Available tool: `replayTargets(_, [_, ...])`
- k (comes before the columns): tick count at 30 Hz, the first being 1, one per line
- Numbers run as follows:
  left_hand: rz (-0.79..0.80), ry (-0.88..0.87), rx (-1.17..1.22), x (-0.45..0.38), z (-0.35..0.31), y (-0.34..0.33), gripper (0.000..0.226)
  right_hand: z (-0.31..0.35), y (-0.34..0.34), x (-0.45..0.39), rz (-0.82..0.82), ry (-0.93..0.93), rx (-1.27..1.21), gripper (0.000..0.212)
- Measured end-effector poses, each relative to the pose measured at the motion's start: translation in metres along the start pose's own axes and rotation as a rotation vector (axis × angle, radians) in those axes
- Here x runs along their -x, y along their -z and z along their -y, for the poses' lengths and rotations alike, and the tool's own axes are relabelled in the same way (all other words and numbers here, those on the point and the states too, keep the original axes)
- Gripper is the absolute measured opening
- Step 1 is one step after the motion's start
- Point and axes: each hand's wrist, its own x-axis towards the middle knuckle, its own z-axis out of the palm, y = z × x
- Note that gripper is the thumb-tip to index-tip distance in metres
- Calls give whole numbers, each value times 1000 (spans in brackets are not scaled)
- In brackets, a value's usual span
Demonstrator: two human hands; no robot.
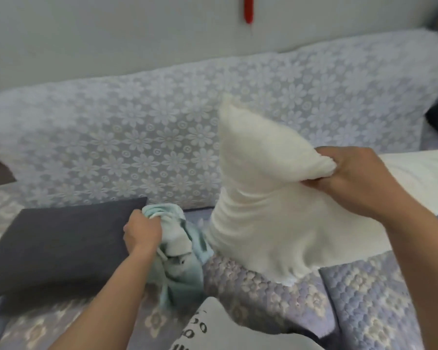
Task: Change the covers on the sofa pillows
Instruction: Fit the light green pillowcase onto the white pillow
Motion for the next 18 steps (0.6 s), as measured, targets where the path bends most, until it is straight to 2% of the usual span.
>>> replayTargets(3, [70, -122, -12, -1, 2, 10, 10, 22, -16, 10, 72, 45, 93, 11])
replayTargets(5, [105, -197, -31, -3, 8, 15, 7, 23, -45, 16, 144, 64, 170, 25])
replayTargets(7, [89, -265, -31, -2, 12, 21, 14, 9, -87, 27, 263, 59, 333, 29])
replayTargets(9, [43, -337, -24, 0, 13, 29, 13, -3, -125, 42, 360, 34, 615, 33])
replayTargets(11, [-31, -434, -90, 5, 15, 36, 13, -4, -148, 55, 454, 6, 760, 45])
replayTargets(13, [-114, -566, -202, 11, 16, 40, 10, 6, -161, 60, 545, 21, 745, 73])
replayTargets(15, [-160, -670, -271, 19, 13, 39, 23, 19, -170, 60, 552, 44, 640, 97])
replayTargets(17, [-163, -750, -298, 29, 10, 34, 28, 28, -180, 64, 521, 94, 563, 102])
replayTargets(18, [-166, -781, -307, 36, 9, 31, 26, 29, -186, 68, 499, 161, 567, 98])
